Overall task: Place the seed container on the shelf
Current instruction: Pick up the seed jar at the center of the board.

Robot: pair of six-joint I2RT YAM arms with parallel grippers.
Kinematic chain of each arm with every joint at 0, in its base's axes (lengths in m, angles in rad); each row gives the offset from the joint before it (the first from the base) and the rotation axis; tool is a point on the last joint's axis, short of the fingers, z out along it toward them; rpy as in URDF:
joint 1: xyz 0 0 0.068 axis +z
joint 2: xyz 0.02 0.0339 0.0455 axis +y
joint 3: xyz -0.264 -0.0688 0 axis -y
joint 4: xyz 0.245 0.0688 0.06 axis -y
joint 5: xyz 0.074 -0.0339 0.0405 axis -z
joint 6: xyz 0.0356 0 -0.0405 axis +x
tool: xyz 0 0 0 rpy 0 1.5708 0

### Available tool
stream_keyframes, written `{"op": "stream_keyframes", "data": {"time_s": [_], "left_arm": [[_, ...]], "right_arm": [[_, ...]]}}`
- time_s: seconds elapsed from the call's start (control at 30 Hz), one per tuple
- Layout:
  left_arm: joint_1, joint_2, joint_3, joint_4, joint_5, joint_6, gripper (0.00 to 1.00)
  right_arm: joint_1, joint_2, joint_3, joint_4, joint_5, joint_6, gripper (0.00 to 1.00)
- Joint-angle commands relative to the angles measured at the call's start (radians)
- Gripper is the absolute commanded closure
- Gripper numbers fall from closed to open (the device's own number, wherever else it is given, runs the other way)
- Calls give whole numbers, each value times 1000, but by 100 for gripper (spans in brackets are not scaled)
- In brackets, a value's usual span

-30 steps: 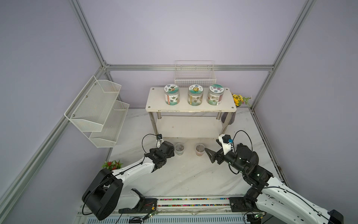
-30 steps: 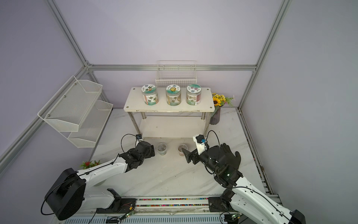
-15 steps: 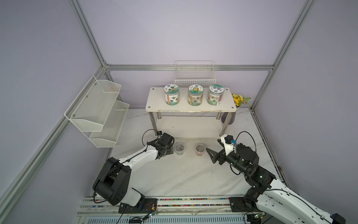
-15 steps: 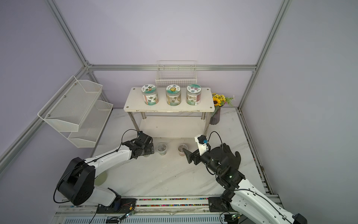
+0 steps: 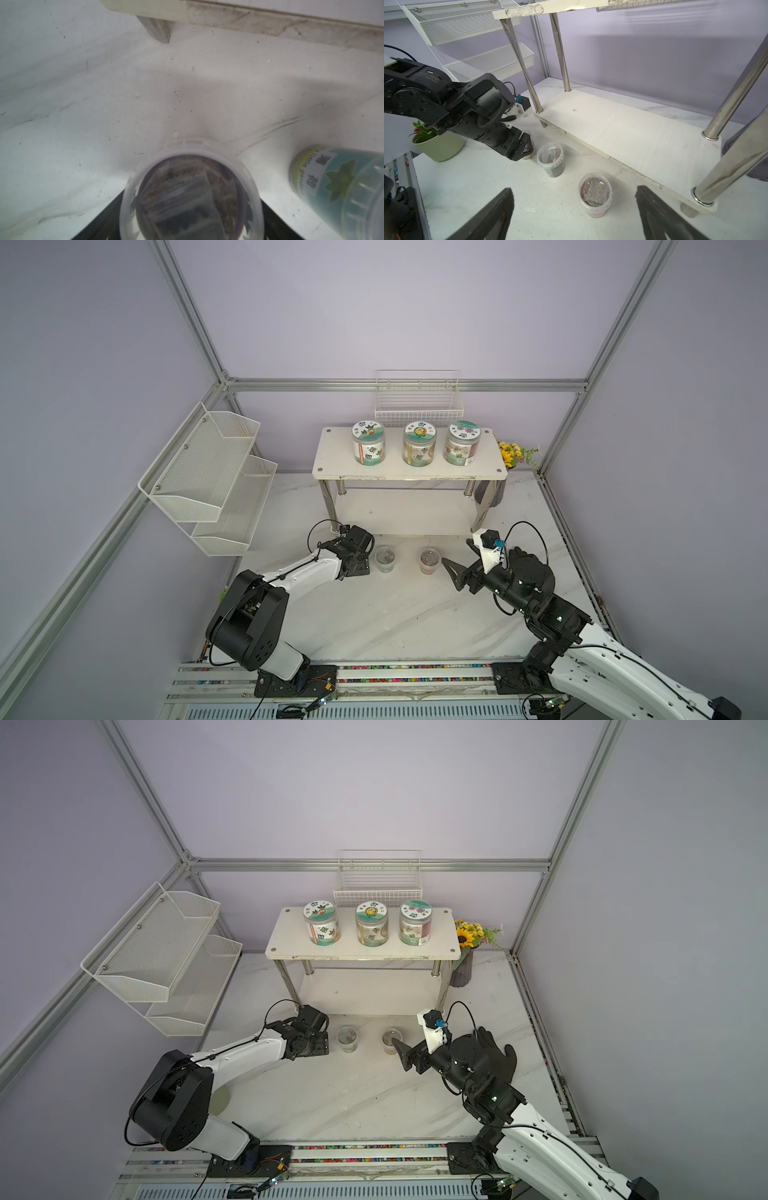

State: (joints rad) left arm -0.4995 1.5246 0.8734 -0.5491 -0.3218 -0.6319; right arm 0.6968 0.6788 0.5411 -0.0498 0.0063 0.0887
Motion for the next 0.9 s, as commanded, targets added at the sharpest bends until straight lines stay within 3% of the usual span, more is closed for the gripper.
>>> {"op": "stream_keyframes", "data": {"time_s": [0.0, 0.13, 0.53, 0.87], "left_arm": [[5, -17, 34, 1, -17, 31, 19], [5, -15, 44, 7, -20, 49, 20], [5, -29, 42, 17, -20, 69, 34], [-2, -179, 11, 13, -5, 116, 40]], "right_arm": [[4, 5, 34, 11, -5, 9, 5], [4, 8, 37, 9, -6, 8, 5], [4, 16, 44, 5, -9, 8, 6], [3, 24, 51, 9, -12, 8, 7]]}}
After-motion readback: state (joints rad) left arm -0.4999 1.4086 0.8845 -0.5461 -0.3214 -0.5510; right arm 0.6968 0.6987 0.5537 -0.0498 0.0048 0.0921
